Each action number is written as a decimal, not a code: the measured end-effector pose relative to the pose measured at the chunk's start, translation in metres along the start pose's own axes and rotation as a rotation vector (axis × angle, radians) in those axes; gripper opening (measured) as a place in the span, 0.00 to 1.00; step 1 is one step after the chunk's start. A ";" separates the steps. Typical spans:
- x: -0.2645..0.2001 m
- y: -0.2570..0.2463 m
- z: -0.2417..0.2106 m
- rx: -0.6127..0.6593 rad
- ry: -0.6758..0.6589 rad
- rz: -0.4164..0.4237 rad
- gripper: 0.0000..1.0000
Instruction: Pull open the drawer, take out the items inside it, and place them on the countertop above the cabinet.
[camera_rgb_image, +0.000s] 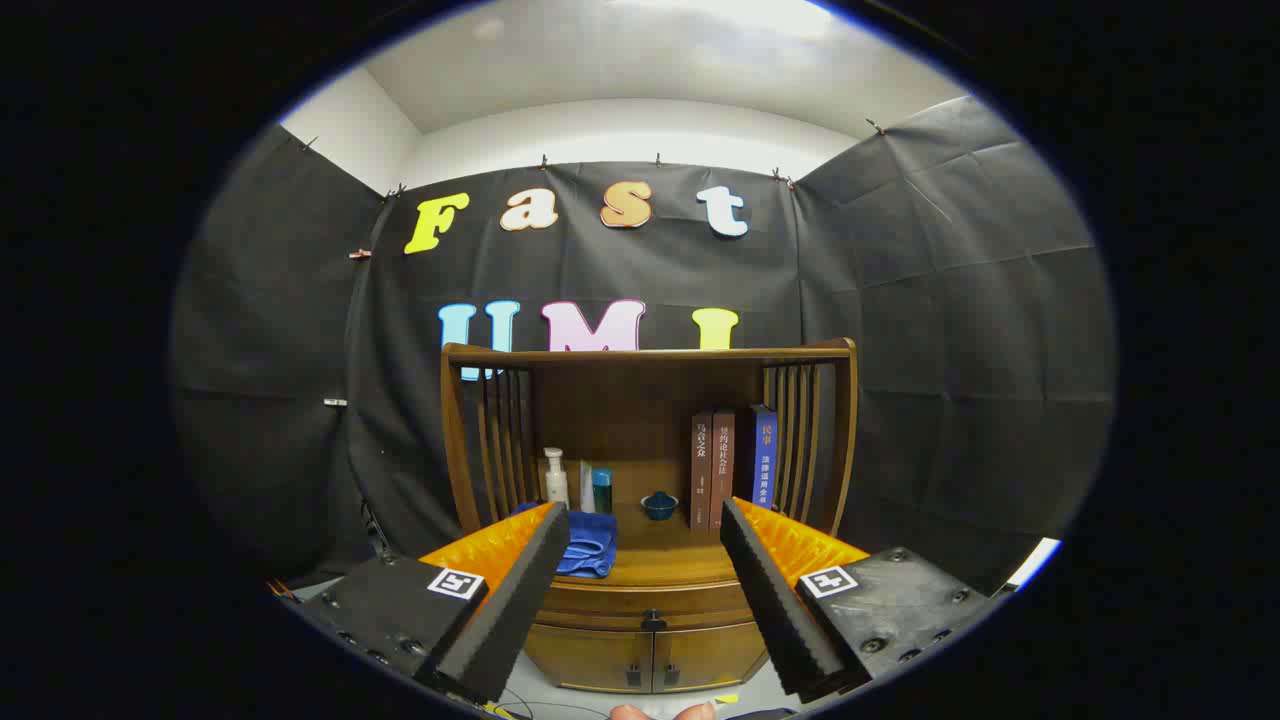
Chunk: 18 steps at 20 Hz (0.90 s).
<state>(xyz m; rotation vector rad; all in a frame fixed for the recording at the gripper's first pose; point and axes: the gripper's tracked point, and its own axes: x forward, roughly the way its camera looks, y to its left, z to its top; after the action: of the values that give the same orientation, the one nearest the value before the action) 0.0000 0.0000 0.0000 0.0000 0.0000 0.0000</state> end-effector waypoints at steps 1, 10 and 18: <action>-0.001 0.000 0.000 0.000 -0.002 -0.001 0.99; 0.001 -0.003 0.002 -0.002 -0.014 -0.011 0.99; 0.003 -0.002 0.001 -0.011 -0.025 -0.014 0.99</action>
<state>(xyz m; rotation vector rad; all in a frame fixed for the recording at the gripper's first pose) 0.0028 -0.0024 0.0012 -0.0105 -0.0255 -0.0139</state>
